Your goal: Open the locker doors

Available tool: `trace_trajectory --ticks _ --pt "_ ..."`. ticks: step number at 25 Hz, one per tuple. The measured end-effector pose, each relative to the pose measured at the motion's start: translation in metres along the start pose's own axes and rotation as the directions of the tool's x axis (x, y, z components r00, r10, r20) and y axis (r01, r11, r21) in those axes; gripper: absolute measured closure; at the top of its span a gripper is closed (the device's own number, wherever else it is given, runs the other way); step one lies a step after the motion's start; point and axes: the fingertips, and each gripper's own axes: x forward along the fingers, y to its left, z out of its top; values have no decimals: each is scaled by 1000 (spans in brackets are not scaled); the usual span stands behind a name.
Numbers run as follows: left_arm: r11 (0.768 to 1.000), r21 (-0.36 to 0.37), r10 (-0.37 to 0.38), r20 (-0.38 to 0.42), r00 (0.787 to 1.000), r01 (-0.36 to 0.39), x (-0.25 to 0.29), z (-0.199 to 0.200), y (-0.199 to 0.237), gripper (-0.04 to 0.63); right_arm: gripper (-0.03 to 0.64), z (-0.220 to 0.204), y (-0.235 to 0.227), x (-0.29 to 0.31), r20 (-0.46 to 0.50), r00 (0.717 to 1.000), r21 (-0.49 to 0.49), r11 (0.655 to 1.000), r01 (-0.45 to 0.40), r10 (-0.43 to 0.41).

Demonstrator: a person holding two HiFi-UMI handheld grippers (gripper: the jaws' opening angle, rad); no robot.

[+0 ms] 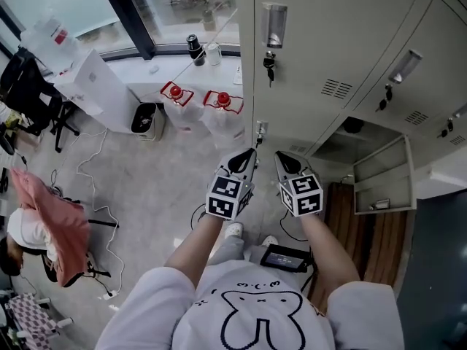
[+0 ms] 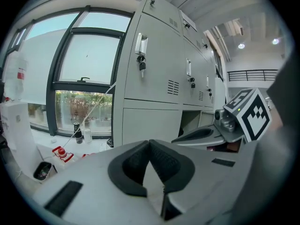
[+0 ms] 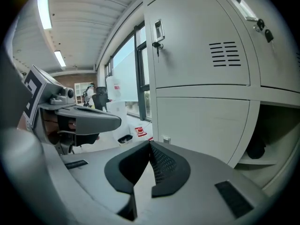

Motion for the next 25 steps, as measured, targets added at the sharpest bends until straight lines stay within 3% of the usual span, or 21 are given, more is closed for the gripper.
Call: trace_trajectory --ticks 7,13,19,25 --pt "998 39 -39 -9 999 40 8 -1 35 595 611 -19 -6 62 -63 991 39 992 124 -121" --pt "994 72 -82 2 997 82 12 4 55 595 488 -26 -9 117 -95 985 41 988 150 -146" --pt "980 149 -129 -24 991 132 14 -8 64 595 483 -42 -28 163 -194 958 57 973 226 -211" --pt "985 135 -106 -37 994 110 10 -24 89 595 483 -51 -38 186 -213 948 95 960 262 -238"
